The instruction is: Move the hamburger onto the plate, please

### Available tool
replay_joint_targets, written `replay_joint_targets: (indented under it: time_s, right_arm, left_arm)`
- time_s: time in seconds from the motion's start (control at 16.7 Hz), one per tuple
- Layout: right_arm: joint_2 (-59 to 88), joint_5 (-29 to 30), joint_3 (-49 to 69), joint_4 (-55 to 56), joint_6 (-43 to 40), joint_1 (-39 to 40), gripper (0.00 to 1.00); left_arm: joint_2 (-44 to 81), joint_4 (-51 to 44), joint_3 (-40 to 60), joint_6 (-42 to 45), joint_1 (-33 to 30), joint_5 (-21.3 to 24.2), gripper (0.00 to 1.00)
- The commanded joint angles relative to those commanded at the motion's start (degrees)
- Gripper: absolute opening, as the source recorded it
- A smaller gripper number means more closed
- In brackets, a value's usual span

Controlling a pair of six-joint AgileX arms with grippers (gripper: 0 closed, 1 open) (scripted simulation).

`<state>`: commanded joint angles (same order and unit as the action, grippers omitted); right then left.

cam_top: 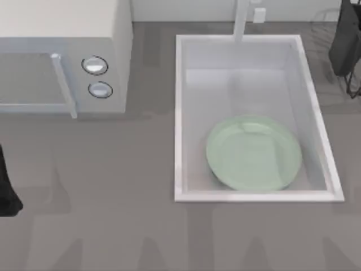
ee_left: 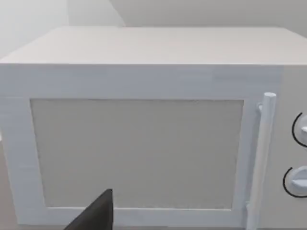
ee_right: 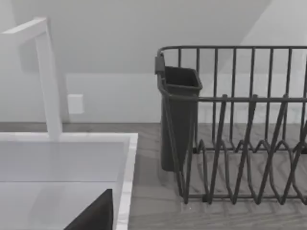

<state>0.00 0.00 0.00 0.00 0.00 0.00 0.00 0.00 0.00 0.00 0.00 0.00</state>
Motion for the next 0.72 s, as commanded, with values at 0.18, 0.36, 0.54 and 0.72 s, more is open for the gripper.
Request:
replay_joint_targets:
  time_s: [0.18,0.36,0.54,0.72]
  right_arm:
    - [0.57,-0.02,0.54,-0.39,-0.37,-0.09,1.0]
    - [5.94,-0.07,5.56,-3.86,-3.66,-0.99,1.0]
    - [16.72,-0.03,14.45,-10.1,-9.52,-2.73,1.0]
    - [32.55,0.08,25.56,-18.26,-17.07,-4.98,1.0]
  left_arm:
    - [0.0,0.0,0.0,0.0,0.0,0.0,1.0]
    - [0.0,0.0,0.0,0.0,0.0,0.0,1.0]
    - [0.0,0.0,0.0,0.0,0.0,0.0,1.0]
    - [0.0,0.0,0.0,0.0,0.0,0.0,1.0]
